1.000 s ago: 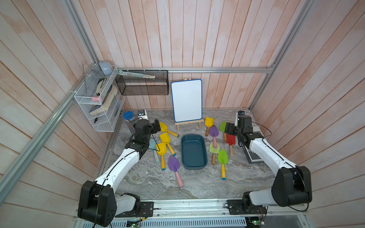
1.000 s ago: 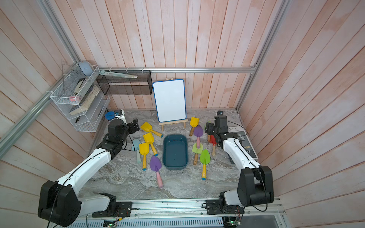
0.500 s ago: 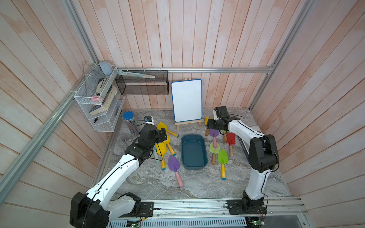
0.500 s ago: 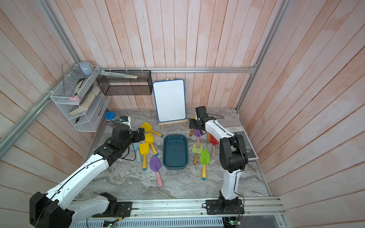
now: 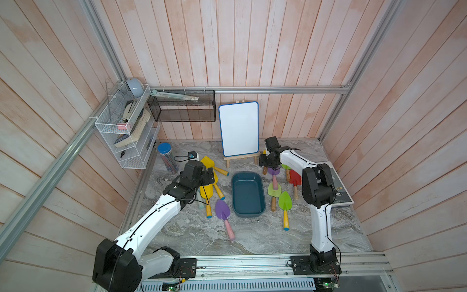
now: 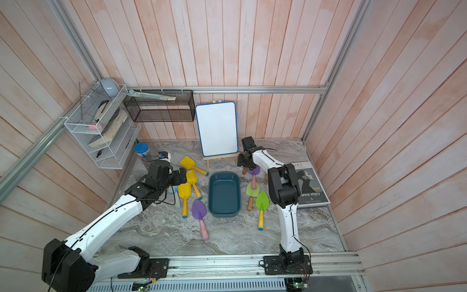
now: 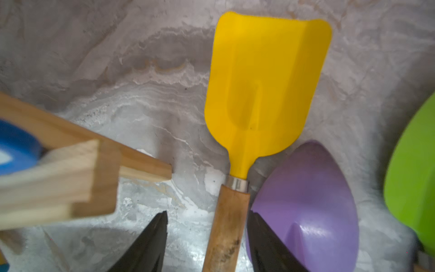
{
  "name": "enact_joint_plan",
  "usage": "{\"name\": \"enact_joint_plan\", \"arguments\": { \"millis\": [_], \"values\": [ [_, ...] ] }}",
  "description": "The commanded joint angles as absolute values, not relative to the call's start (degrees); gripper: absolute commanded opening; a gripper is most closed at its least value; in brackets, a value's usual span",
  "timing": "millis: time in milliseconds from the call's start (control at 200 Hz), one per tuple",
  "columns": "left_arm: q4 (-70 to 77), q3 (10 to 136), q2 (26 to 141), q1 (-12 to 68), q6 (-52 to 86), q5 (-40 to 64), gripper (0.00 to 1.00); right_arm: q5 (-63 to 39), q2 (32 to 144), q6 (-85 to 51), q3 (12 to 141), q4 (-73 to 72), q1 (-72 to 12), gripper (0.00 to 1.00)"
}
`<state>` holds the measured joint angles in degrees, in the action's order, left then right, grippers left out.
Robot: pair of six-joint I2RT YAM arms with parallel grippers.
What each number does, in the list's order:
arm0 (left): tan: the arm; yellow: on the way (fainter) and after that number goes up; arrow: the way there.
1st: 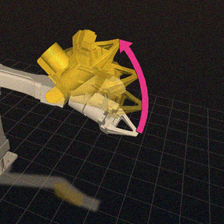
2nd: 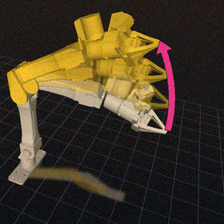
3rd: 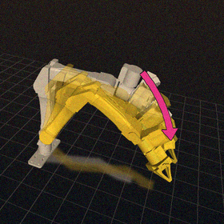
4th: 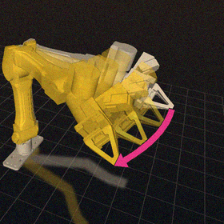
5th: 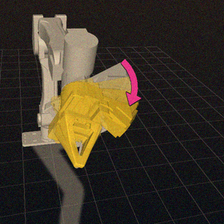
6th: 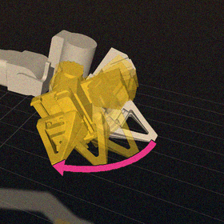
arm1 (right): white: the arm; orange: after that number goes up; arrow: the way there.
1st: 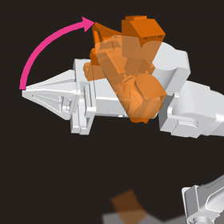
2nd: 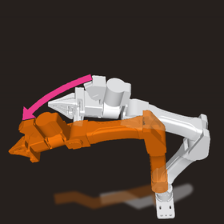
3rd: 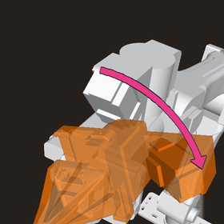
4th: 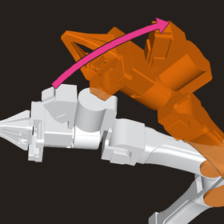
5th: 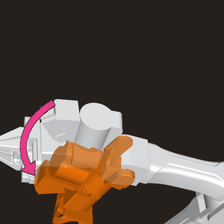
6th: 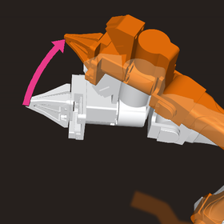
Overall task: Put the shovel into the storage box
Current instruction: Pick up the shovel from the center of the board.
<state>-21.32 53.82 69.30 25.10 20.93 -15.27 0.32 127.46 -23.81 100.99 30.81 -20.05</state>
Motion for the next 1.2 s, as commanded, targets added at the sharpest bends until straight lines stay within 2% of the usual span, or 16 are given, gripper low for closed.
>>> {"name": "enact_joint_plan", "arguments": {
  "millis": [0, 265, 540, 590, 850, 1040, 1120, 1195],
  "values": [
    [-22.24, 54.33, 69.86, 25.31, 19.91, -14.47, 1.00, 3.55, 128.59, -25.26, 102.87, 34.20, -20.48, 0.59],
    [-21.99, 53.81, 70.36, 25.31, 19.86, -13.27, 1.00, 5.87, 127.36, -26.16, 99.88, 34.24, -20.61, 0.57],
    [-21.88, 53.44, 71.50, 25.31, 20.14, -12.75, 0.99, 4.66, 127.07, -27.42, 97.66, 31.85, -20.64, 0.48],
    [-21.89, 53.45, 71.50, 25.29, 20.13, -12.74, 1.00, 4.58, 126.95, -27.59, 97.63, 31.89, -20.58, 0.43],
    [-21.98, 53.35, 71.46, 25.25, 19.96, -12.83, 1.00, 4.73, 126.78, -28.26, 97.06, 31.56, -20.67, 0.31],
    [-22.15, 53.26, 71.38, 25.31, 19.91, -12.75, 1.00, 5.00, 126.72, -28.39, 96.83, 31.48, -20.67, 0.12],
    [-21.72, 53.22, 71.34, 25.30, 19.65, -12.21, 1.00, 5.09, 126.28, -28.47, 96.78, 31.55, -20.66, 0.00],
    [-21.21, 53.04, 71.20, 25.31, 19.36, -11.27, 1.00, 5.43, 125.79, -28.48, 96.88, 31.64, -20.68, 0.00]
  ]
}}
